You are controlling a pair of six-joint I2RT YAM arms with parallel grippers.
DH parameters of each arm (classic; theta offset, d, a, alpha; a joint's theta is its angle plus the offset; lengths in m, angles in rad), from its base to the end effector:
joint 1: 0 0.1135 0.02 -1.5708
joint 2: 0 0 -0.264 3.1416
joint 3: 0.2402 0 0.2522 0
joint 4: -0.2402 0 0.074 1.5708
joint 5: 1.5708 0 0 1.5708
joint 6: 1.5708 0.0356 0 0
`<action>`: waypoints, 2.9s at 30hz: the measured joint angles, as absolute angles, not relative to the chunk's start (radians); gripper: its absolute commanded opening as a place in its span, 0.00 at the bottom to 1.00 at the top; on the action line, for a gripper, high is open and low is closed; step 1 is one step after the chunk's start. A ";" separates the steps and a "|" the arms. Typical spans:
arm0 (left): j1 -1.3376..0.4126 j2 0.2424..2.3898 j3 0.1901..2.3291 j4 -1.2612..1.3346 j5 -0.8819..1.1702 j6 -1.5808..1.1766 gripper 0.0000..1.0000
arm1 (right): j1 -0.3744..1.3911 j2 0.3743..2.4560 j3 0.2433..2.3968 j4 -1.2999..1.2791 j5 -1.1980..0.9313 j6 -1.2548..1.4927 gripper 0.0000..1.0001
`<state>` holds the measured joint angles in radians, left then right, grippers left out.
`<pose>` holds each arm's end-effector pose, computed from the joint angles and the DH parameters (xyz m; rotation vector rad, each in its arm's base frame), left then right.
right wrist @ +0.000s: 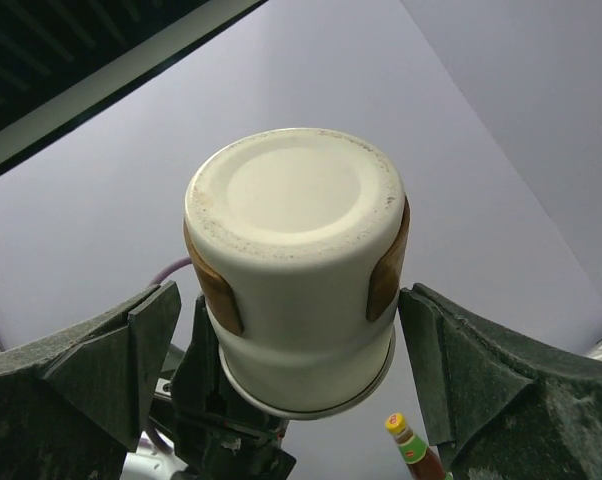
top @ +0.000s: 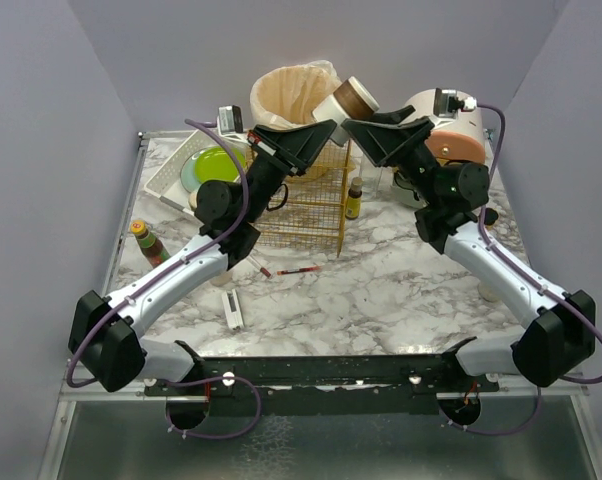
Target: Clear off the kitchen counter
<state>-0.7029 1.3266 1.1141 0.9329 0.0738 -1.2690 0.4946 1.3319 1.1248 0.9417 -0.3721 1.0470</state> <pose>0.2200 -0.1898 0.4489 -0.2013 0.9843 -1.8642 0.2483 0.1486 0.4502 -0.1252 1.0001 1.5807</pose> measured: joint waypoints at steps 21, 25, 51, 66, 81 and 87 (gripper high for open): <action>-0.714 1.366 1.065 1.014 0.073 -1.346 0.50 | 0.505 1.414 1.145 0.992 -0.325 1.096 0.54; -0.716 1.361 1.050 1.018 0.074 -1.340 0.84 | 0.505 1.412 1.145 0.982 -0.323 1.087 0.51; -0.711 1.113 1.418 -0.141 -0.142 -0.598 0.99 | 0.512 1.225 1.232 0.112 -0.488 0.010 0.32; -0.709 1.293 1.475 -0.459 0.047 -0.471 0.99 | 0.615 1.316 1.306 -0.255 -0.402 -0.355 0.32; -0.705 1.295 1.481 -0.460 0.161 -0.485 0.99 | 0.641 1.316 1.277 -0.251 -0.399 -0.424 0.32; -0.701 1.321 1.481 -0.470 0.169 -0.482 0.99 | 0.642 1.314 1.269 -0.248 -0.406 -0.430 0.33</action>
